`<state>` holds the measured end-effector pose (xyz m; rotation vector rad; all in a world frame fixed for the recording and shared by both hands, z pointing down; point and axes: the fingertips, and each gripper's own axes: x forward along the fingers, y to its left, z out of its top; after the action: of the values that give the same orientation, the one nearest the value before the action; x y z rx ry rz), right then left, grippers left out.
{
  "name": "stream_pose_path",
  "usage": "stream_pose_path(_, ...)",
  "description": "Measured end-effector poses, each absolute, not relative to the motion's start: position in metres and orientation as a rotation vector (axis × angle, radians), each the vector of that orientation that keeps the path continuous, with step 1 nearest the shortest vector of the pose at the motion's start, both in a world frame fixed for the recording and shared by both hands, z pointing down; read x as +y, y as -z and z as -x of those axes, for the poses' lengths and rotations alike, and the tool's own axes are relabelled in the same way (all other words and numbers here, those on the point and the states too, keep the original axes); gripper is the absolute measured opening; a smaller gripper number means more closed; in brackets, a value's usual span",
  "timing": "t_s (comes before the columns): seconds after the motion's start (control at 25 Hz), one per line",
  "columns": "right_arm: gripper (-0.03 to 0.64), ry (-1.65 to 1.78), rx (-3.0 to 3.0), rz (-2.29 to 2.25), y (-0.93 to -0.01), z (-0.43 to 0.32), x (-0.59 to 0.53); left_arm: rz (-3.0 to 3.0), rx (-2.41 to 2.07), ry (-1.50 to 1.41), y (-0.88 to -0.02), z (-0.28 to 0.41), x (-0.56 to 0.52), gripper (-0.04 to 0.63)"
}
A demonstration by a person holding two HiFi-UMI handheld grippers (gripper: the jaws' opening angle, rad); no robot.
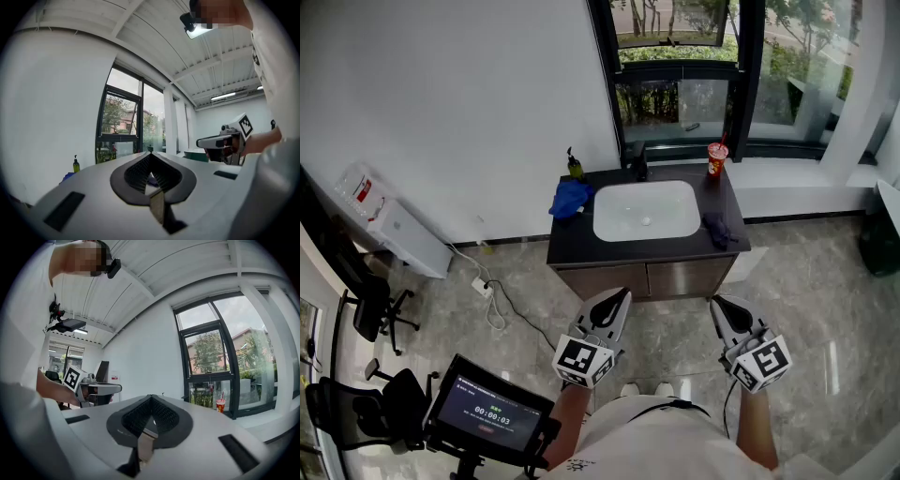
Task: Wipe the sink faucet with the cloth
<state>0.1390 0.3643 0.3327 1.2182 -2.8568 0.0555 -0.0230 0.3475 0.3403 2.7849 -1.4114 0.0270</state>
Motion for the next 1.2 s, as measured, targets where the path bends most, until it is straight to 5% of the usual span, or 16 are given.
stream_pose_path(0.64,0.003,-0.135,-2.845,-1.157,-0.346,-0.142,0.367,-2.742,-1.401,-0.069,-0.351,0.019,0.353,0.0)
stream_pose_path(1.2,0.003,-0.101,-2.828,-1.163,-0.355,-0.104,0.204,-2.786,-1.336,-0.021,-0.365,0.038,0.184,0.0)
